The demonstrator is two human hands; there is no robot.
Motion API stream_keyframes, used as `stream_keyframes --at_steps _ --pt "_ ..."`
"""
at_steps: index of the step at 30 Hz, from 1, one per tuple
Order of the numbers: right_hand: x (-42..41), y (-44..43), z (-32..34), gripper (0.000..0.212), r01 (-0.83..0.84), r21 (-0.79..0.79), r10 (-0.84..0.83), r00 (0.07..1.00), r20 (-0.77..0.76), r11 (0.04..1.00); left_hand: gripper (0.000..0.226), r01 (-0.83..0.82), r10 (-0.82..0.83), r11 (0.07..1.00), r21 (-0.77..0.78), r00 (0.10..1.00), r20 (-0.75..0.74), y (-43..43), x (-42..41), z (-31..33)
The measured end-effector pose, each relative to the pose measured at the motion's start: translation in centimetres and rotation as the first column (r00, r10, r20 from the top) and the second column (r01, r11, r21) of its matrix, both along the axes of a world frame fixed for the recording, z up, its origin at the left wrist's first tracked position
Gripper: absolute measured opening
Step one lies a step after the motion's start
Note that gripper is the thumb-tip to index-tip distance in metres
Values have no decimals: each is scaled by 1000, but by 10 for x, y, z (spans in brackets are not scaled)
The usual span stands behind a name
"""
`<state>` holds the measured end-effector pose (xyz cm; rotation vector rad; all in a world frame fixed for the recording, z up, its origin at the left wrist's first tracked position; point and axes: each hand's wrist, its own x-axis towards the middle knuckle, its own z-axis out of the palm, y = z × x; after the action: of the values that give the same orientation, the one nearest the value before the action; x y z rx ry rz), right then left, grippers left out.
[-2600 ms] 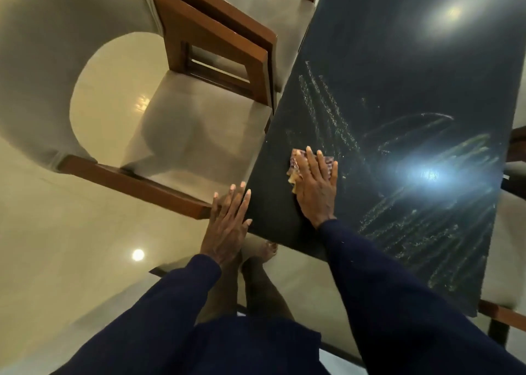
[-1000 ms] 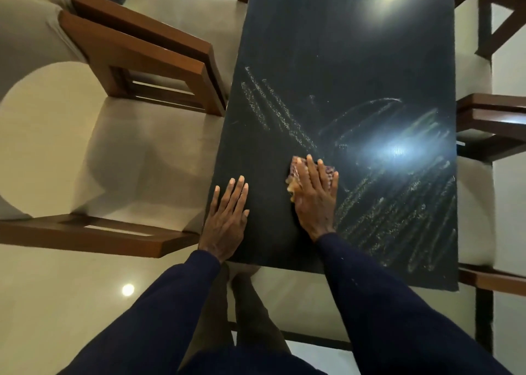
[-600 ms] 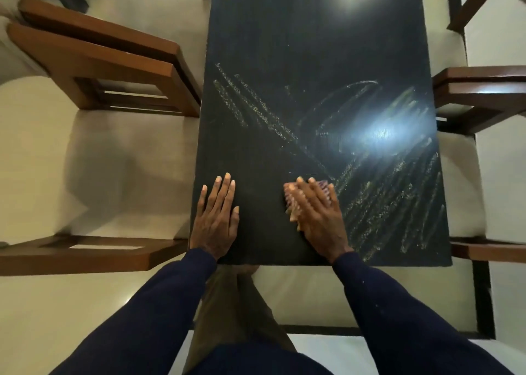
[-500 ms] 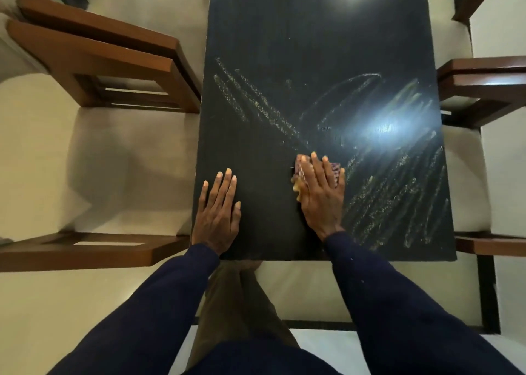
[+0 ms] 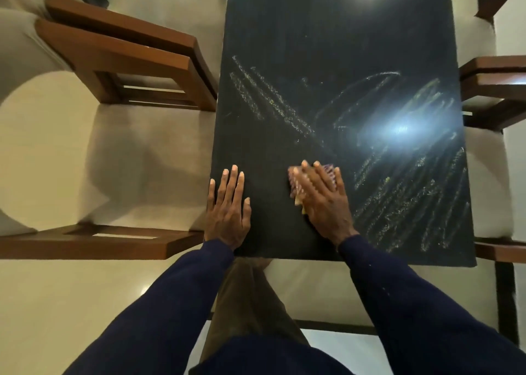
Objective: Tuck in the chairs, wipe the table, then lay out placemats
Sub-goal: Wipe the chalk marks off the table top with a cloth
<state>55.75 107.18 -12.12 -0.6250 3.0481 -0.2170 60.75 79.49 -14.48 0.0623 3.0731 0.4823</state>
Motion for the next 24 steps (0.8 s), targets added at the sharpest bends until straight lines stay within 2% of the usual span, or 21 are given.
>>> stream_keyframes --at_steps 2,4,6,8,10,13,16,20,22,24 --pt "-22 -31 -4 67 206 -26 -206 978 -14 978 64 0 0 1000 0 1000 1 0 0 1" --pt "-36 -66 -6 65 286 -50 -287 958 -9 957 62 2 -2 1000 2 1000 0 -1 1 2" --pt "-33 -89 -8 71 200 -76 -200 980 -2 977 61 3 -2 1000 23 1000 -12 -1 2 3" --pt "-10 -91 -7 82 28 -76 -27 1000 13 997 60 9 -8 999 42 1000 -21 -3 3 2" --pt "24 -71 -5 86 -105 -61 107 994 31 993 60 15 -15 999 42 1000 -20 -5 3 2" --pt "63 -14 -2 85 -168 -35 170 983 67 985 61 41 -41 999 30 999 -9 -2 2 2" --pt "56 24 3 82 -31 -14 32 999 32 999 61 97 -97 995 -8 995 -11 0 -1 3" --pt "-12 -3 1 66 299 -19 -299 954 0 954 61 120 -121 992 -23 993 -7 2 -2 6" --pt "-43 -32 -2 64 367 -36 -367 930 -11 930 61 122 -122 992 -29 992 -10 3 -3 9" --pt "-56 -60 -5 61 351 -58 -353 935 -21 934 60 114 -114 993 -29 993 -16 2 -3 11"
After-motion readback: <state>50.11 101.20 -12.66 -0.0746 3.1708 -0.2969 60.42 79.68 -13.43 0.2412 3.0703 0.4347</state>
